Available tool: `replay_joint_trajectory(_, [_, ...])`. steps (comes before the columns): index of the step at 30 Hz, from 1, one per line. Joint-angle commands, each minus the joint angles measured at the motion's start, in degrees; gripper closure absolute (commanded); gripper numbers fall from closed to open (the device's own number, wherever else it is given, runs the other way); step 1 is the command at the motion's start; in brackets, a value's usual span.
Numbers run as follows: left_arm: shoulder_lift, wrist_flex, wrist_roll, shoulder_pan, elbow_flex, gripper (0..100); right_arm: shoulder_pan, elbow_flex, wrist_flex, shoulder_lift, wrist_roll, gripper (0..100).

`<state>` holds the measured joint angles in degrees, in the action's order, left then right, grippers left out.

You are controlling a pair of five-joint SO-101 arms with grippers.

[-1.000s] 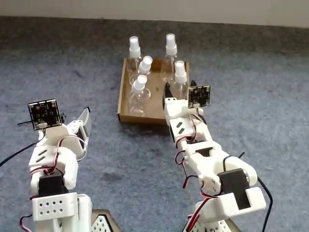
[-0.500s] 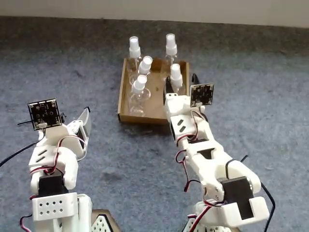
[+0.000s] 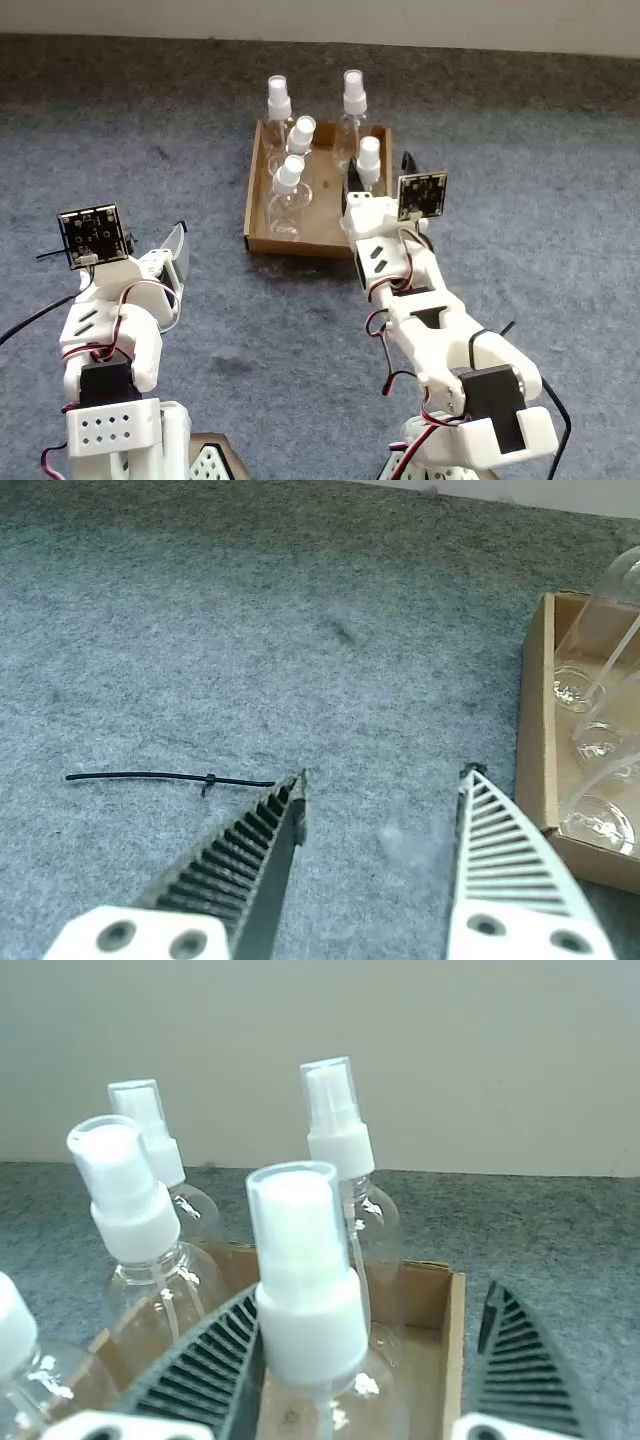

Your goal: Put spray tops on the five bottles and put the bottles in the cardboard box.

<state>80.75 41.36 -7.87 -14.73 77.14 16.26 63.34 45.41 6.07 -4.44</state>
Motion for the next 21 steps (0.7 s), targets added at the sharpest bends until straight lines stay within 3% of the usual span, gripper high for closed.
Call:
replay_joint_trajectory(1, [0.7,-1.2,-0.4,1.4,-0.7,78,-0.8,-2.5,0.9,3.0,0.7,70.5])
replay_joint_trajectory(5, [0.7,-1.2,-0.4,1.4,-0.7,78,-0.8,-2.4,0.7,3.0,0.7,62.8])
replay_joint_trajectory(21, [0.7,-1.2,-0.4,1.4,-0.6,78,-3.3,-2.9,0.7,3.0,0.7,62.6])
